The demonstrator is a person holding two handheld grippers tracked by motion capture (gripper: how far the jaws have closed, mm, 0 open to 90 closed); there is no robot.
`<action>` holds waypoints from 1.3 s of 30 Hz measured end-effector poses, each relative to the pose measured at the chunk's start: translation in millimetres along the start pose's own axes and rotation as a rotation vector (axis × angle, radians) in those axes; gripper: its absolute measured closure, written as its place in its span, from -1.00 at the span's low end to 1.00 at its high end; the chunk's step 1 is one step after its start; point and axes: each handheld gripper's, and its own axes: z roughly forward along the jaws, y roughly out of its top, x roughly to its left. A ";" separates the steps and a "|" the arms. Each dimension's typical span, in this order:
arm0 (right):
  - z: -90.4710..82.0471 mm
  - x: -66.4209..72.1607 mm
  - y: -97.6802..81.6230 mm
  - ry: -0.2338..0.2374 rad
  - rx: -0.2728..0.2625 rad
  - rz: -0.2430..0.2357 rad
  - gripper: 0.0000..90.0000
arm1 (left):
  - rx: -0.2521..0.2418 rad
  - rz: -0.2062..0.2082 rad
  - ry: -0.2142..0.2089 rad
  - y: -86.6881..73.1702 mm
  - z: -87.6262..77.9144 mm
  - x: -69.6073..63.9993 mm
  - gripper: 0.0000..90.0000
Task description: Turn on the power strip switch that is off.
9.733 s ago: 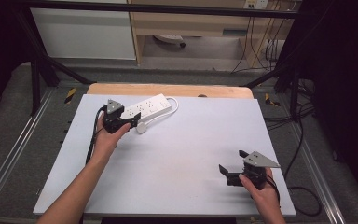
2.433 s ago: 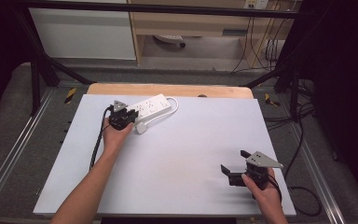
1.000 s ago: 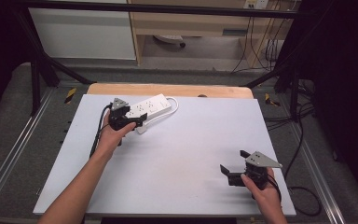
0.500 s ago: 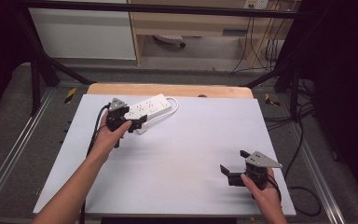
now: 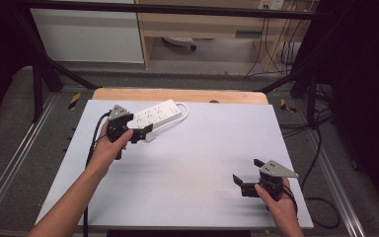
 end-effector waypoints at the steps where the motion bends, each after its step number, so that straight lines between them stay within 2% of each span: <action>1: 0.0 0.1 0.0 0.001 0.001 0.001 -0.94 | 0.001 0.001 -0.002 0.2 -2.3 -0.6 -0.80; 7: 0.5 0.6 0.0 0.001 0.001 -0.001 -0.94 | -0.012 -0.002 -0.014 0.5 -15.0 -3.9 -0.80; 18: 0.7 0.8 0.1 0.001 0.001 -0.002 -0.94 | -0.018 -0.002 -0.009 -1.9 -35.0 -4.3 -0.81; 39: 1.5 1.6 0.1 0.002 0.008 -0.007 -0.94 | -0.053 -0.016 -0.016 -14.7 -70.2 -5.6 -0.81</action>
